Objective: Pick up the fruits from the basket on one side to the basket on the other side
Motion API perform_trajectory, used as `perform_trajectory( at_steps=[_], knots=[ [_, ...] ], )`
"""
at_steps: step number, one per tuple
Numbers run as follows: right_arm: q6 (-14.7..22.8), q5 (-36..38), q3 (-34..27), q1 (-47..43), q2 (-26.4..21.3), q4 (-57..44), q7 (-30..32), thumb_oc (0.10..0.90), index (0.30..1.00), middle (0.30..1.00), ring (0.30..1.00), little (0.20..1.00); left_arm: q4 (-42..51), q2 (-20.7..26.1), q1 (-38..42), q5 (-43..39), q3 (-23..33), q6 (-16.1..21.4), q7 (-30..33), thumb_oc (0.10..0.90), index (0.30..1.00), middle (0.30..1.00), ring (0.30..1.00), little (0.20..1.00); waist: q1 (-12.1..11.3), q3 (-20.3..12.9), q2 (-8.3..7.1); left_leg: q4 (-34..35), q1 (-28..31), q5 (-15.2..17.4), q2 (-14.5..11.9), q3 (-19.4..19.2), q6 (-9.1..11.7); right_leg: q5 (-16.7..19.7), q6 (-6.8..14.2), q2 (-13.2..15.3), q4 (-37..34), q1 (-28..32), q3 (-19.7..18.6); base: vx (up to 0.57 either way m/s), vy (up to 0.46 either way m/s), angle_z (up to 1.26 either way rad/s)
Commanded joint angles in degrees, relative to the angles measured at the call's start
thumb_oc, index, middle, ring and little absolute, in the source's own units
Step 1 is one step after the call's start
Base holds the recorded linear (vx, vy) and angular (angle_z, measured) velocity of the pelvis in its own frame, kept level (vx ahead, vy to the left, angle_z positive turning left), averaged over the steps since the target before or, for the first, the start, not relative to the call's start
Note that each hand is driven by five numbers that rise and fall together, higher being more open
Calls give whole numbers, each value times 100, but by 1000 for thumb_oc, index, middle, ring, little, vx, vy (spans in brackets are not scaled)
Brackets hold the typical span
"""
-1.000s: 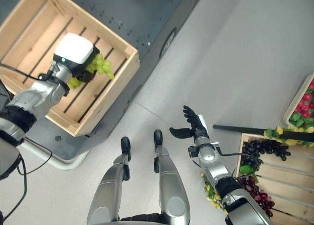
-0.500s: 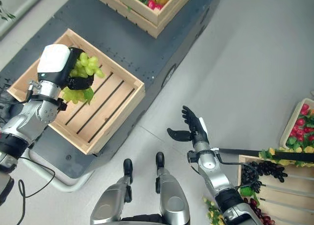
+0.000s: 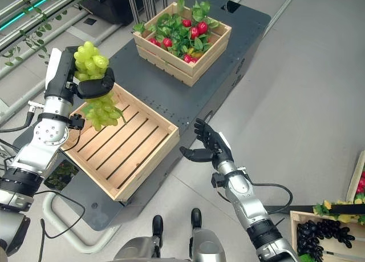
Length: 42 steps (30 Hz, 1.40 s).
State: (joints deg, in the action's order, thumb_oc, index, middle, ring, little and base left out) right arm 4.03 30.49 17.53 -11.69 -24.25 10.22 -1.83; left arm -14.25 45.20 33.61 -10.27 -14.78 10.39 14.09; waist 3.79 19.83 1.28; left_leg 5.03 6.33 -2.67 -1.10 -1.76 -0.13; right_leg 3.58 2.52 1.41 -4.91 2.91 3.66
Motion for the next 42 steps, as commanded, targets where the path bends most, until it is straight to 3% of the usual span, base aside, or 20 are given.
perform_trajectory(
  at_steps=[1, 6, 15, 18, 25, 26, 28, 29, 30, 31, 34, 35, 36, 38, 39, 40, 41, 42],
  knots=[
    [39, 927, 31, -25, -35, -618, -582, 800, 900, 900, 900, 900, 203, -112, 332, -729, 258, 464, -302, 400, 300, 300, 300, 300, -32, -1476, 46, -37, -144, 97, 203, 230, 147, -43, 158, 309, 247, 117, -34, 47, -49, -2],
    [-283, 2047, 119, -610, 351, -799, -760, 800, 900, 900, 900, 900, 170, -486, 722, -1325, -60, 420, -888, 400, 300, 300, 300, 300, -41, -1638, 35, -38, -112, 121, 188, 197, 130, -64, 131, 293, 234, 159, -56, 67, -56, -4],
    [-395, 2357, 402, -1438, 541, -1023, -433, 800, 900, 900, 900, 900, -57, -665, 1432, -1626, -770, 133, -1750, 400, 300, 300, 300, 300, 2, -1816, -4, -87, -47, 179, 154, 45, 99, -63, 116, 284, 192, 199, -153, 51, -48, -4],
    [-420, 2550, 530, -1759, 620, -1036, -296, 800, 900, 900, 900, 900, -207, -713, 1737, -1740, -1056, 149, -1957, 400, 300, 300, 300, 300, 37, -1852, -23, -137, -25, 216, 131, -47, 87, -68, 103, 263, 213, 189, -226, 35, -59, -13],
    [-865, 3085, 725, -2012, 561, -1012, -288, 800, 900, 900, 900, 900, -352, -927, 2083, -1969, -1372, 325, -2160, 400, 300, 300, 300, 300, 210, -1910, -102, -480, -43, 368, 95, -164, 95, -119, 18, 129, 354, 121, -513, 8, -45, -15],
    [-1012, 3155, 749, -2004, 528, -1008, -361, 800, 900, 900, 900, 900, -353, -914, 2107, -1963, -1417, 379, -2140, 400, 300, 300, 300, 300, 226, -1893, -133, -739, -116, 476, 166, -75, 88, -131, -6, 111, 431, 80, -600, -11, 4, -25],
    [-1364, 3381, 845, -2017, 411, -978, -627, 800, 900, 900, 900, 900, -359, -796, 2107, -2098, -1448, 429, -2035, 400, 300, 300, 300, 300, 163, -1804, -205, -1294, -372, 593, 380, 469, 50, -123, -59, 67, 598, -6, -881, 9, 25, -45],
    [-1488, 3486, 900, -2040, 387, -956, -735, 800, 900, 900, 900, 900, -368, -730, 2101, -2122, -1440, 432, -1975, 400, 300, 300, 300, 300, 99, -1759, -212, -1352, -449, 609, 499, 837, 3, -115, -68, 28, 682, -48, -1024, -4, 59, -83],
    [-1692, 3657, 1068, -2155, 390, -868, -969, 800, 900, 900, 900, 900, -389, -525, 2092, -2220, -1408, 495, -1880, 400, 300, 300, 300, 300, -69, -1641, -201, -1146, -465, 513, 779, 1670, -124, -93, -82, -118, 872, -144, -1353, -79, 69, -115],
    [-1737, 3767, 1199, -2276, 407, -807, -995, 800, 900, 900, 900, 900, -406, -418, 2103, -2291, -1372, 581, -1924, 400, 300, 300, 300, 300, -133, -1566, -182, -1025, -442, 428, 882, 1920, -197, -77, -79, -198, 968, -229, -1535, -151, 83, -132],
    [-1690, 3994, 1333, -2376, 391, -852, -632, 800, 900, 900, 900, 900, -362, -406, 2239, -2437, -1452, 790, -2105, 400, 300, 300, 300, 300, -76, -1413, -114, -683, -398, 238, 785, 1712, -255, 39, 31, -175, 1060, -423, -1596, -209, 124, -173],
    [-1739, 4074, 1287, -2252, 357, -1007, -512, 800, 900, 900, 900, 900, -202, -435, 2287, -2422, -1566, 776, -1995, 400, 300, 300, 300, 300, 15, -1338, -122, -537, -359, 179, 824, 1705, -244, 338, 184, -83, 1038, -602, -1686, -139, 85, -98],
    [-1766, 4102, 1275, -2210, 348, -1050, -480, 800, 900, 900, 900, 900, -147, -452, 2295, -2408, -1575, 756, -1975, 400, 300, 300, 300, 300, 42, -1318, -123, -501, -342, 172, 837, 1704, -242, 416, 229, -51, 1000, -654, -1711, -170, 103, -105],
    [-1880, 4133, 1231, -2064, 346, -1108, -501, 800, 900, 900, 900, 900, -50, -411, 2364, -2438, -1639, 716, -1903, 400, 300, 300, 300, 300, 156, -1235, -86, -249, -188, 137, 829, 1570, -207, 763, 426, 70, 813, -946, -1574, -149, 106, -61],
    [-1972, 4155, 1188, -2027, 380, -1057, -618, 800, 900, 900, 900, 900, -71, -330, 2365, -2462, -1626, 720, -1887, 400, 300, 300, 300, 300, 121, -1199, -60, -189, -151, 120, 784, 1428, -196, 835, 448, 159, 948, -1032, -1293, -154, 68, -39],
    [-2058, 4117, 1147, -2000, 437, -989, -761, 800, 900, 900, 900, 900, -63, -266, 2337, -2495, -1578, 717, -1899, 400, 300, 300, 300, 300, 53, -1159, -26, -158, -110, 120, 717, 1252, -191, 787, 442, 248, 1094, -1004, -1017, -265, 52, -91],
    [-2165, 4013, 1117, -1962, 592, -858, -994, 800, 900, 900, 900, 900, -67, -168, 2266, -2480, -1444, 734, -1932, 400, 300, 300, 300, 300, -121, -1160, 45, -117, -203, 4, 591, 840, -185, 690, 436, 447, 1501, -901, -478, -287, 51, -122],
    [-2170, 3995, 1160, -1945, 666, -792, -1055, 800, 900, 900, 900, 900, -56, -107, 2230, -2464, -1394, 744, -1929, 400, 300, 300, 300, 300, -227, -1174, 95, -110, -258, -47, 516, 631, -185, 575, 415, 509, 1811, -832, -276, -304, 50, -132]
  ],
)
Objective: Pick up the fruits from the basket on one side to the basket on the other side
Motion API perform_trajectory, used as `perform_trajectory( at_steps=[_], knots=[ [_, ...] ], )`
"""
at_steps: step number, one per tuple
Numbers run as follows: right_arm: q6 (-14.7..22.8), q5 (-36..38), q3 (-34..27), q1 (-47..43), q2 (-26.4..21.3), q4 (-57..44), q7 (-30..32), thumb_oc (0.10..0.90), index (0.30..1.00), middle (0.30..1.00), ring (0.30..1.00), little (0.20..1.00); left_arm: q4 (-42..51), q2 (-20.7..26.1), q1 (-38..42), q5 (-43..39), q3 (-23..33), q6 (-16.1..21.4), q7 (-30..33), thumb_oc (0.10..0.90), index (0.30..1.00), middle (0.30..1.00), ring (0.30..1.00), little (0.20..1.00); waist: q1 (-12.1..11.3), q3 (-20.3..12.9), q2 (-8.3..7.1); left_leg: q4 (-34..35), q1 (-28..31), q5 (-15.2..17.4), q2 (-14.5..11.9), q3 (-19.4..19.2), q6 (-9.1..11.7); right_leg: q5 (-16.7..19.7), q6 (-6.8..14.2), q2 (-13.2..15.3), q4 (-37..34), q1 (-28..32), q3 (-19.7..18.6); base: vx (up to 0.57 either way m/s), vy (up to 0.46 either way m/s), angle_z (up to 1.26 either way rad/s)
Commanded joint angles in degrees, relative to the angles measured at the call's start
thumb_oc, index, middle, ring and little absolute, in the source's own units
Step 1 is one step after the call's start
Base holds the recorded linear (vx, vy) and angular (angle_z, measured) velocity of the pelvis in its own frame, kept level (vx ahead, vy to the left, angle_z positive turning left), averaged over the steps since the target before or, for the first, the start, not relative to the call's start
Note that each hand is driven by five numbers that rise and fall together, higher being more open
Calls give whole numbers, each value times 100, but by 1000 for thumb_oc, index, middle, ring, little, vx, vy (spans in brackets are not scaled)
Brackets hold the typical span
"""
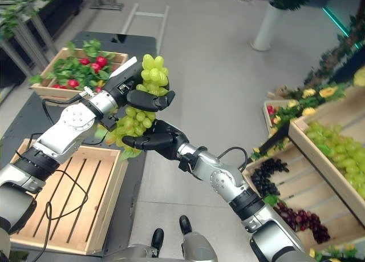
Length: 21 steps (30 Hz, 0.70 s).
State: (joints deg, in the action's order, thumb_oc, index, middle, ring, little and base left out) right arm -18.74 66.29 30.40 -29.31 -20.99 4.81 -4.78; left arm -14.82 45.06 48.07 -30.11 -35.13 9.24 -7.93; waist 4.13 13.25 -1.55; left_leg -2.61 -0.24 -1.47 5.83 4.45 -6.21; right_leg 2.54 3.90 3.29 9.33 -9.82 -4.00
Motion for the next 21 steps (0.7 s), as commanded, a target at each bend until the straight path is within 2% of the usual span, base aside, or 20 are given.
perform_trajectory(
  at_steps=[1, 2, 3, 4, 5, 7, 9, 11, 14, 21],
  knots=[
    [134, 363, -102, -156, 419, -208, -766, 800, 900, 900, 900, 900, 28, -24, 773, -535, 668, 858, 260, 400, 300, 300, 300, 300, -342, -546, 420, 654, 337, -213, -243, -137, 423, 594, 246, 363, 535, 520, 665, -207, 18, -136],
    [169, 321, -61, -117, 525, -108, -798, 800, 900, 900, 900, 900, 36, 69, 742, -643, 686, 859, 213, 400, 300, 300, 300, 300, -482, -602, 425, 628, 269, -241, -307, -336, 434, 375, 207, 440, 611, 689, 895, -161, -21, -125],
    [209, 288, -57, -100, 608, 6, -851, 800, 900, 900, 900, 900, 49, 124, 717, -747, 684, 864, 162, 400, 300, 300, 300, 300, -586, -656, 388, 583, 203, -267, -342, -454, 475, 118, 197, 455, 345, 993, 1050, -112, -69, -133],
    [251, 226, -54, -99, 668, 108, -924, 800, 900, 900, 900, 900, 50, 145, 698, -744, 690, 881, 157, 400, 300, 300, 300, 300, -653, -697, 328, 555, 172, -266, -346, -529, 516, 29, 198, 491, -115, 1204, 1194, -72, -136, -103],
    [294, 225, -29, -187, 733, 305, -1012, 800, 900, 900, 900, 900, 22, 107, 651, -679, 725, 914, 154, 400, 300, 300, 300, 300, -753, -797, 248, 553, 130, -255, -393, -649, 590, 66, 246, 561, -866, 1492, 1372, -44, -138, -85],
    [483, 397, 37, -380, 810, 435, -803, 800, 900, 900, 900, 900, 36, -15, 593, -685, 751, 941, 116, 400, 300, 300, 300, 300, -754, -865, 201, 579, 143, -247, -451, -644, 676, 239, 241, 444, -1352, 1490, 1222, -37, -113, -77],
    [588, 532, 67, -594, 829, 429, -665, 800, 900, 900, 900, 900, 83, -88, 589, -634, 776, 869, 138, 400, 300, 300, 300, 300, -765, -913, 188, 653, 164, -247, -505, -666, 731, 255, 195, 444, -1410, 1481, 1294, -49, -56, -46],
    [788, 537, -6, -689, 887, 380, -499, 800, 900, 900, 900, 900, 81, -296, 552, -571, 776, 786, 112, 400, 300, 300, 300, 300, -730, -966, 172, 666, 152, -236, -515, -600, 731, 190, 119, 332, -1362, 1494, 1166, -1, -43, -14],
    [1052, 508, -100, -805, 894, 386, -428, 800, 900, 900, 900, 900, 58, -585, 479, -317, 684, 645, 224, 400, 300, 300, 300, 300, -664, -1044, 149, 715, 240, -224, -527, -500, 732, 132, 55, 278, -1362, 1550, 1205, 29, -25, 2],
    [1631, 319, -302, -726, 775, 279, -205, 800, 900, 900, 900, 900, 58, -721, 234, -281, 774, 392, 21, 400, 300, 300, 300, 300, -649, -1209, 143, 761, 368, -194, -520, -350, 744, 98, 34, 267, -1403, 1650, 1294, 44, -15, 4]
  ],
)
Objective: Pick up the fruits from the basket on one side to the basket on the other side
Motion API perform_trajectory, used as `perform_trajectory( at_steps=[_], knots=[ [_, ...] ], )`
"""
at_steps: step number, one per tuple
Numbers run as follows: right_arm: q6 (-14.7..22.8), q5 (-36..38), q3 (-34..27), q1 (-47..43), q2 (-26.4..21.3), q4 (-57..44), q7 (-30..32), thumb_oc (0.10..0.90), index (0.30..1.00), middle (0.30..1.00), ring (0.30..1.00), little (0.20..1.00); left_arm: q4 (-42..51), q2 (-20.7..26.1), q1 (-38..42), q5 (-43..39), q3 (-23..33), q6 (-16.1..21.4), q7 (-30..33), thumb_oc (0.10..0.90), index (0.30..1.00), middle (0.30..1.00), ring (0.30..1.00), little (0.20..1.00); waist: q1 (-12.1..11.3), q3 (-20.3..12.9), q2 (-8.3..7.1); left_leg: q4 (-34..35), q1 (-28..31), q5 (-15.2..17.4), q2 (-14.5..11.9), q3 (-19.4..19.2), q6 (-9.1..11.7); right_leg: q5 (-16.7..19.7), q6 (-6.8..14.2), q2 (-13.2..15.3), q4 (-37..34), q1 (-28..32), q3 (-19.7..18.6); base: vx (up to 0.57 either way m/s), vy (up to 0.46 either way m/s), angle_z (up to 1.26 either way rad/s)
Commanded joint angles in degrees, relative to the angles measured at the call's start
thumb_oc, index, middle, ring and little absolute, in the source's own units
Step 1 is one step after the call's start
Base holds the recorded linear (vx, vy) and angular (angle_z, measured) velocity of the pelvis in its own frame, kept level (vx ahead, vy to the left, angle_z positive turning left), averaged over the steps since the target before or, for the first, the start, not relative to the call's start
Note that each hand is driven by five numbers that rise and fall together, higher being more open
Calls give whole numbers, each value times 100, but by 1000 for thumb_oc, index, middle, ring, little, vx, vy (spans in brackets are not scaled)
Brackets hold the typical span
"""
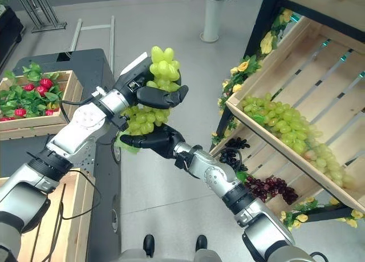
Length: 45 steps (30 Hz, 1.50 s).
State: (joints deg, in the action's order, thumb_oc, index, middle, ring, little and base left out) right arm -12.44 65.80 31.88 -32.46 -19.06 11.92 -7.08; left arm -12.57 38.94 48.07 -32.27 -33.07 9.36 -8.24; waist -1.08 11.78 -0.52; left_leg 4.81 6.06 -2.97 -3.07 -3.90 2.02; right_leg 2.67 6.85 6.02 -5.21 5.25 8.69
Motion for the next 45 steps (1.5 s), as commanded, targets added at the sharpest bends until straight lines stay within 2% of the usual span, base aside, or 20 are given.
perform_trajectory(
  at_steps=[1, 4, 9, 17, 18, 25, 26, 27, 35, 45],
  knots=[
    [1026, 336, -457, -407, 576, -444, 48, 800, 900, 900, 900, 900, -171, -112, 226, -63, 571, 368, 41, 400, 300, 300, 300, 300, -128, -1068, 40, 19, -260, -42, 370, 493, -79, 82, -263, -7, 50, 146, 29, 10, -4, 11],
    [1233, 78, -498, -435, 554, -465, 186, 800, 900, 900, 900, 900, -246, -109, 220, -57, 566, 321, -15, 400, 300, 300, 300, 300, -123, -1077, 49, 19, -240, -29, 384, 536, -85, 92, -270, -7, 45, 151, 44, -2, 2, 7],
    [1368, -223, -578, -483, 519, -471, 327, 800, 900, 900, 900, 900, -289, -104, 181, -75, 613, 238, -133, 400, 300, 300, 300, 300, -131, -1089, 61, 19, -240, -17, 384, 544, -85, 104, -262, 6, 21, 154, 79, -11, 3, 11],
    [1537, 9, -702, -437, 489, -538, 302, 800, 900, 900, 900, 900, -275, -144, 51, -113, 709, 204, -214, 400, 300, 300, 300, 300, -136, -1092, 51, 19, -245, -2, 368, 557, -83, 108, -251, 10, 21, 136, 106, 0, 0, 0],
    [1617, 115, -725, -416, 549, -575, 262, 400, 300, 300, 300, 300, -300, -195, 25, -94, 724, 225, -233, 400, 300, 300, 300, 300, -137, -1084, 49, 19, -244, 3, 367, 566, -86, 108, -252, 10, 21, 131, 106, 0, 0, 0],
    [1877, 221, -868, -405, 715, -466, 361, 400, 300, 300, 300, 300, -371, -348, -22, -79, 764, 217, -200, 400, 300, 300, 300, 300, -123, -1080, 63, 19, -211, 30, 359, 558, -95, 92, -248, 24, 21, 153, 115, 0, 0, 0],
    [1885, 221, -901, -389, 723, -462, 365, 400, 300, 300, 300, 300, -381, -351, -42, -106, 793, 205, -175, 525, 488, 488, 488, 488, -123, -1082, 63, 19, -202, 35, 357, 559, -96, 92, -248, 26, 21, 156, 113, 0, 0, 0],
    [1913, 220, -919, -383, 721, -452, 364, 400, 300, 300, 300, 300, -364, -347, -76, -139, 828, 165, -97, 800, 900, 900, 900, 900, -124, -1078, 60, 19, -198, 36, 353, 559, -93, 94, -251, 27, 21, 158, 112, 0, 0, 0],
    [1910, 111, -1039, -279, 650, -426, 424, 400, 300, 300, 300, 300, -561, -366, -259, -216, 1008, 105, -26, 800, 900, 900, 900, 900, -78, -1071, 61, 19, -142, 68, 335, 504, -97, 89, -249, 20, 21, 176, 79, 0, 0, 0],
    [1980, -13, -1381, 113, 497, -253, 417, 400, 300, 300, 300, 300, -1092, -585, -773, -147, 1568, 396, 992, 800, 900, 900, 900, 900, 55, -1028, 39, 19, -67, 121, 285, 383, -98, 77, -271, -16, 21, 177, -6, 3, -2, -1]
  ],
)
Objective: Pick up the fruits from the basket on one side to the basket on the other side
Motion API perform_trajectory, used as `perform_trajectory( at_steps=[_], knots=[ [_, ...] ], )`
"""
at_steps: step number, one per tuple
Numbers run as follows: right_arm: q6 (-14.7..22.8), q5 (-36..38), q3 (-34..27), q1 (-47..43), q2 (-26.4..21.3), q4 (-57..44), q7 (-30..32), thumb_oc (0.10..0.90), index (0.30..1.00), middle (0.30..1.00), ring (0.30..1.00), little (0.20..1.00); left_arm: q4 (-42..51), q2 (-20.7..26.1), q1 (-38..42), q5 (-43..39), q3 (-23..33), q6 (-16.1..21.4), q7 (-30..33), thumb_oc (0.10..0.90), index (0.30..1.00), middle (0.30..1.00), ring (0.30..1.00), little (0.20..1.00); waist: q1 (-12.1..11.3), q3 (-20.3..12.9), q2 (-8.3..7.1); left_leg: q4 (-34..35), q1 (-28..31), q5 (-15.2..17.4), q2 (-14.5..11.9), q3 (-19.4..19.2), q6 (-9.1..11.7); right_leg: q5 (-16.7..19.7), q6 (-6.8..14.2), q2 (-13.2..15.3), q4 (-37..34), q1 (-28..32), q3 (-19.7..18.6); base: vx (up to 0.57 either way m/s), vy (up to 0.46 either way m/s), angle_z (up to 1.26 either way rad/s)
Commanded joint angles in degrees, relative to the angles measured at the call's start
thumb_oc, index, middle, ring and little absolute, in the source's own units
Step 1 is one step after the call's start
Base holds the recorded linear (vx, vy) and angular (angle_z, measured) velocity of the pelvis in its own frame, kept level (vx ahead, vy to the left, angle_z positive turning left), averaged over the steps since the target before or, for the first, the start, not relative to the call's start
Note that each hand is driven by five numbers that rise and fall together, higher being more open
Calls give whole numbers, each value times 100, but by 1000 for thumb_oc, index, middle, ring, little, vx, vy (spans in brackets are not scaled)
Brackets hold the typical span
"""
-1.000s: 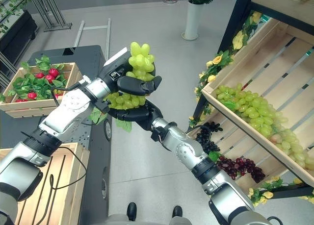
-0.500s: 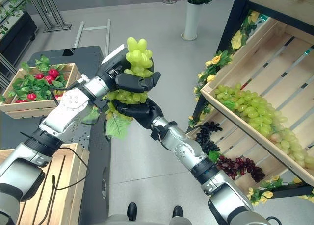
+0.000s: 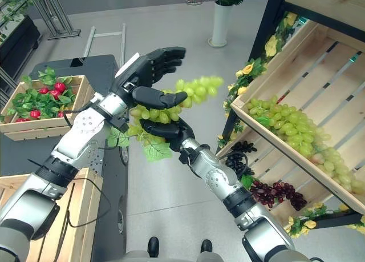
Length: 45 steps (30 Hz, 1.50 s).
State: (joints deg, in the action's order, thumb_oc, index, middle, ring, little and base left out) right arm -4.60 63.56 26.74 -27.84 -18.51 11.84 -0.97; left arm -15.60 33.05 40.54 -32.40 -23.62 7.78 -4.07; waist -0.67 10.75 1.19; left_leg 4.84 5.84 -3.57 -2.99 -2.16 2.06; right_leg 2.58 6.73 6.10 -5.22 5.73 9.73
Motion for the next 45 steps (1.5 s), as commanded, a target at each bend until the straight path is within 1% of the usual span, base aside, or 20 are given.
perform_trajectory(
  at_steps=[1, 3, 5, 8, 13, 18, 21, 22, 26, 27, 28, 32, 33, 34, 35, 36, 40, 41, 42, 45],
  knots=[
    [1226, 114, -924, -292, 449, -231, -169, 400, 300, 300, 300, 300, -933, -60, -107, -81, 743, 641, 783, 800, 900, 900, 900, 900, 46, -920, -131, 16, -34, 191, 267, 182, -102, 81, -268, -36, 22, 125, -136, 10, -7, -10],
    [1256, 82, -969, -244, 428, -222, -162, 400, 300, 300, 300, 300, -1029, -85, -183, -51, 829, 702, 941, 800, 900, 900, 900, 900, 66, -915, -134, 16, -25, 201, 264, 163, -105, 77, -274, -49, 22, 123, -159, 11, -7, -12],
    [1307, 7, -1087, -167, 368, -237, -110, 400, 300, 300, 300, 300, -1231, -162, -314, 51, 980, 800, 1269, 800, 900, 900, 900, 900, 131, -907, -148, 16, -3, 214, 252, 109, -105, 80, -281, -71, 22, 114, -225, 14, -9, -12],
    [1367, -142, -1257, -70, 267, -305, -43, 400, 300, 300, 300, 300, -1402, -216, -466, 85, 1115, 846, 1434, 800, 900, 900, 900, 900, 207, -884, -160, 16, 35, 229, 234, 40, -103, 101, -280, -92, 22, 106, -298, 12, -12, -7],
    [1473, -416, -1577, -73, 2, -470, 51, 400, 300, 300, 300, 300, -1396, -263, -692, 234, 1234, 799, 1486, 800, 900, 900, 900, 900, 282, -871, -188, 16, 76, 260, 201, -50, -95, 126, -271, -120, 22, 88, -398, 8, -19, -14],
    [1446, -592, -1795, -392, -269, -693, 151, 400, 300, 300, 300, 300, -1390, -379, -948, 386, 1298, 731, 1493, 800, 900, 900, 900, 900, 321, -885, -243, 16, 114, 293, 166, -118, -89, 145, -276, -155, 22, 64, -491, 8, -20, -8],
    [1237, -581, -1936, -655, -484, -882, 255, 400, 300, 300, 300, 300, -1459, -487, -1161, 476, 1330, 679, 1394, 800, 900, 900, 900, 900, 348, -913, -276, 16, 130, 310, 144, -143, -84, 147, -282, -182, 22, 55, -560, 1, -5, -20],
    [1188, -572, -1981, -697, -543, -934, 273, 400, 300, 300, 300, 300, -1473, -535, -1244, 535, 1334, 679, 1372, 800, 900, 900, 900, 900, 357, -918, -294, 16, 102, 252, 141, -158, -87, 206, -293, -186, 22, 17, -585, -24, -2, -23],
    [1099, -514, -2110, -849, -754, -995, 418, 400, 300, 300, 300, 300, -1473, -622, -1475, 699, 1330, 713, 1323, 800, 900, 900, 900, 900, 370, -966, -332, 16, 120, 269, 116, -182, -81, 212, -290, -199, 22, 14, -624, 13, 1, -14],
    [1072, -483, -2134, -867, -788, -994, 461, 400, 300, 300, 300, 300, -1476, -630, -1510, 742, 1322, 733, 1317, 800, 900, 900, 900, 900, 376, -982, -331, 16, 152, 330, 110, -178, -78, 161, -282, -205, 22, 42, -631, 0, 0, 0],
    [1056, -439, -2181, -912, -866, -976, 580, 400, 300, 300, 300, 300, -1464, -635, -1571, 794, 1311, 777, 1301, 800, 900, 900, 900, 900, 376, -989, -344, 16, 124, 271, 111, -184, -77, 222, -291, -207, 22, 8, -649, 0, 0, 0],
    [942, -189, -2403, -980, -1098, -851, 836, 400, 300, 300, 300, 300, -1383, -582, -1707, 777, 1273, 884, 1150, 800, 900, 900, 900, 900, 373, -1017, -354, 16, 125, 277, 101, -188, -68, 238, -288, -214, 22, -1, -670, 9, 5, -3],
    [931, -98, -2485, -1003, -1161, -803, 916, 400, 300, 300, 300, 300, -1346, -585, -1762, 669, 1262, 927, 1088, 800, 900, 900, 900, 900, 370, -1017, -359, 16, 125, 279, 96, -190, -65, 242, -289, -216, 22, -3, -678, 7, 5, -3],
    [899, 4, -2619, -1040, -1275, -725, 984, 400, 300, 300, 300, 300, -1259, -629, -1889, 372, 1282, 985, 942, 800, 900, 900, 900, 900, 357, -1023, -367, 16, 118, 281, 91, -182, -61, 243, -291, -218, 22, -6, -682, 0, 0, 0],
    [919, -12, -2709, -1080, -1370, -645, 1099, 400, 300, 300, 300, 300, -1161, -698, -2011, 153, 1307, 983, 741, 800, 900, 900, 900, 900, 341, -1027, -374, 16, 113, 283, 85, -177, -57, 247, -294, -220, 22, -12, -686, 0, 0, 0],
    [923, -13, -2727, -1092, -1394, -623, 1144, 400, 300, 300, 300, 300, -1128, -718, -2043, 111, 1314, 971, 681, 800, 900, 900, 900, 900, 337, -1029, -375, 16, 112, 284, 83, -178, -55, 249, -295, -221, 22, -14, -687, 0, 0, 0],
    [875, 84, -3129, -1200, -1805, -255, 1614, 400, 300, 300, 300, 300, -644, -898, -2620, -14, 1168, 988, 244, 800, 900, 900, 900, 900, 251, -980, -394, 16, 78, 287, 70, -133, -38, 277, -319, -234, 22, -43, -689, 0, 0, 0],
    [875, 198, -3175, -1239, -1886, -118, 1699, 400, 300, 300, 300, 300, -604, -898, -2676, 31, 1138, 983, 177, 800, 900, 900, 900, 900, 233, -973, -395, 16, 74, 290, 73, -123, -36, 276, -322, -237, 22, -44, -688, 0, 0, 0],
    [880, 608, -3310, -1349, -2046, 290, 1861, 400, 300, 300, 300, 300, -542, -843, -2806, 93, 997, 1038, 153, 800, 900, 900, 900, 900, 199, -953, -398, 16, 67, 291, 74, -97, -31, 277, -327, -243, 22, -42, -688, 0, 0, 0],
    [839, 941, -3447, -1489, -2296, 982, 1899, 400, 300, 300, 300, 300, -532, -747, -2949, -8, 848, 1024, 117, 800, 900, 900, 900, 900, 163, -952, -397, 16, 62, 290, 64, -81, -18, 281, -323, -240, 22, -42, -677, 0, 0, 0]
  ],
)
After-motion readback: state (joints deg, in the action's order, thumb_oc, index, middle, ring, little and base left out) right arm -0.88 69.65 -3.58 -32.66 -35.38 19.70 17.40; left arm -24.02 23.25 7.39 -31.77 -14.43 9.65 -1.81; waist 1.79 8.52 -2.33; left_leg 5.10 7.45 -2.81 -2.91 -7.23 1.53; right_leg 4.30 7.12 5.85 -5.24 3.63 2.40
